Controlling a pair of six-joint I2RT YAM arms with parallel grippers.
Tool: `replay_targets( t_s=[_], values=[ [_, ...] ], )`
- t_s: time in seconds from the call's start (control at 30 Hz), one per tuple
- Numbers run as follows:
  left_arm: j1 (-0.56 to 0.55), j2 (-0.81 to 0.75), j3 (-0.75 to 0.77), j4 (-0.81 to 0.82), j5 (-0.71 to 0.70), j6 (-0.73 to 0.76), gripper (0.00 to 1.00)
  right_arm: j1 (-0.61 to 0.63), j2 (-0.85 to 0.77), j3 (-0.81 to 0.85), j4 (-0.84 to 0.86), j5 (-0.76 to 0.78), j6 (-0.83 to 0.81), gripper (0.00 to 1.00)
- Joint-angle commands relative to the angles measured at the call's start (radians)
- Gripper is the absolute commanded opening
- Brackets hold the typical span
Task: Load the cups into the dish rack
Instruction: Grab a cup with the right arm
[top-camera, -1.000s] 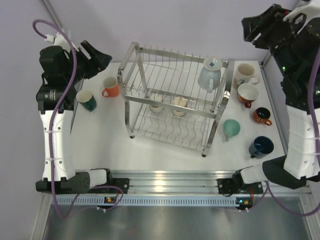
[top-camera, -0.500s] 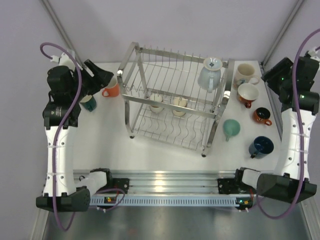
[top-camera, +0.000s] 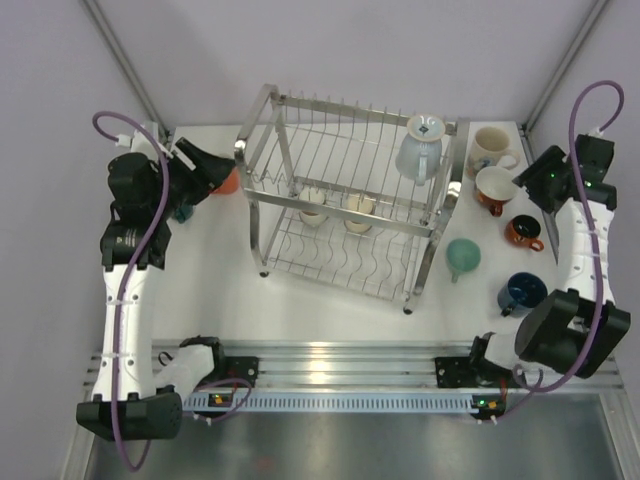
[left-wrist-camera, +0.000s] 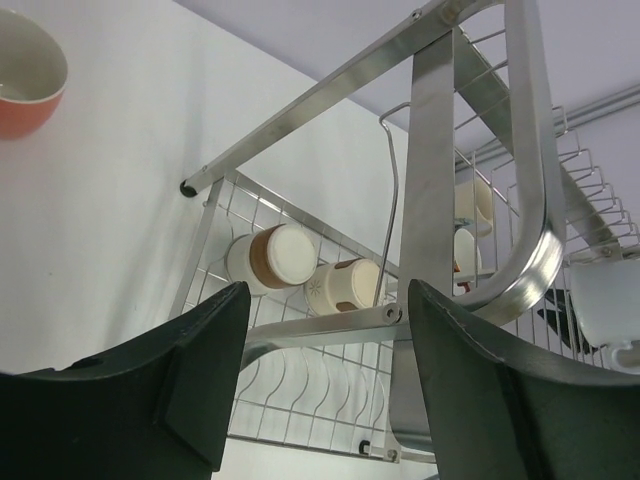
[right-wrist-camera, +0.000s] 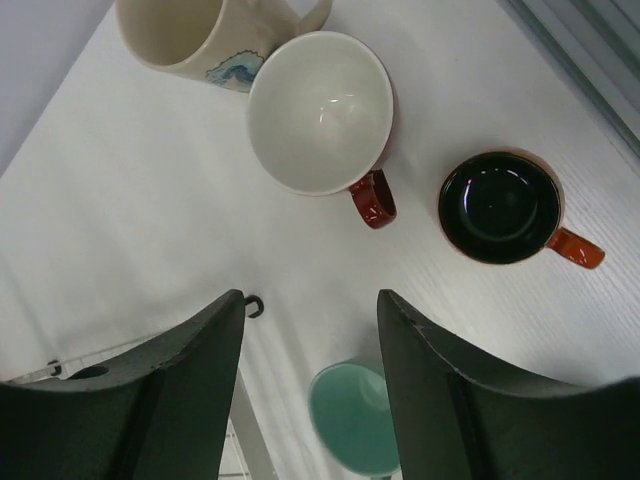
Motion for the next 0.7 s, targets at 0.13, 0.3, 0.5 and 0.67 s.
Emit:
replay_targets(
  t_s=[0.13,0.3,0.5,0.67],
  values=[
    [-0.002,0.0,0.059,0.084,0.06,0.018,0.7,-0.008,0.149,0.11,0.114,-0.026,-0.139,0.58],
    [-0.003,0.013,0.102,0.075,0.076,0.009,0.7,-0.005,0.221,0.089,0.151,-0.019,-0.173,0.56],
    [-0.003,0.034,0.2,0.076,0.144,-0.051,0.71,0.004,0.319,0.107,0.192,-0.004,-0.222,0.55],
    [-0.003,0.043,0.263,0.076,0.17,-0.061,0.71,0.01,0.392,0.162,0.174,0.02,-0.233,0.52]
  ],
)
